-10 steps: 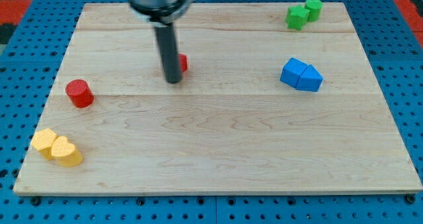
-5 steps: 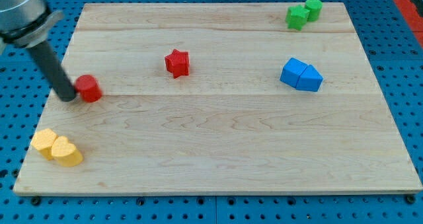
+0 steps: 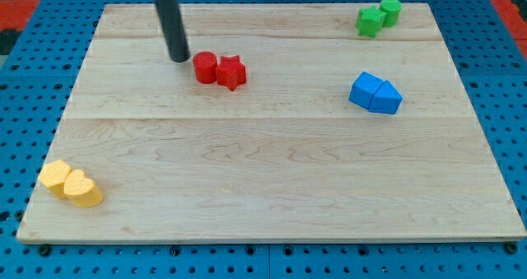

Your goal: Slide the red circle to the left side of the red star

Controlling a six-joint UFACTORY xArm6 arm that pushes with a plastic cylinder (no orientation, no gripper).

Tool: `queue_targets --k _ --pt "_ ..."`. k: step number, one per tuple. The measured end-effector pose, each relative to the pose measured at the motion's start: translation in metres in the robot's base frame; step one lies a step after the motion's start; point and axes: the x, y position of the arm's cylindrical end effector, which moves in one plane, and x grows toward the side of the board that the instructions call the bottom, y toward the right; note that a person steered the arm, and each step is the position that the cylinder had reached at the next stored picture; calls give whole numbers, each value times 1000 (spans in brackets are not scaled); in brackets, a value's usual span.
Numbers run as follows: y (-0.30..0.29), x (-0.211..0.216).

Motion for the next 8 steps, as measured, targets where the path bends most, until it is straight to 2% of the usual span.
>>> queue_targets --k 1,4,5,6,7,8 --pt "30 0" --pt "69 15" --pt "69 25" --pt "61 -22" --pt "19 -11" --pt "23 19"
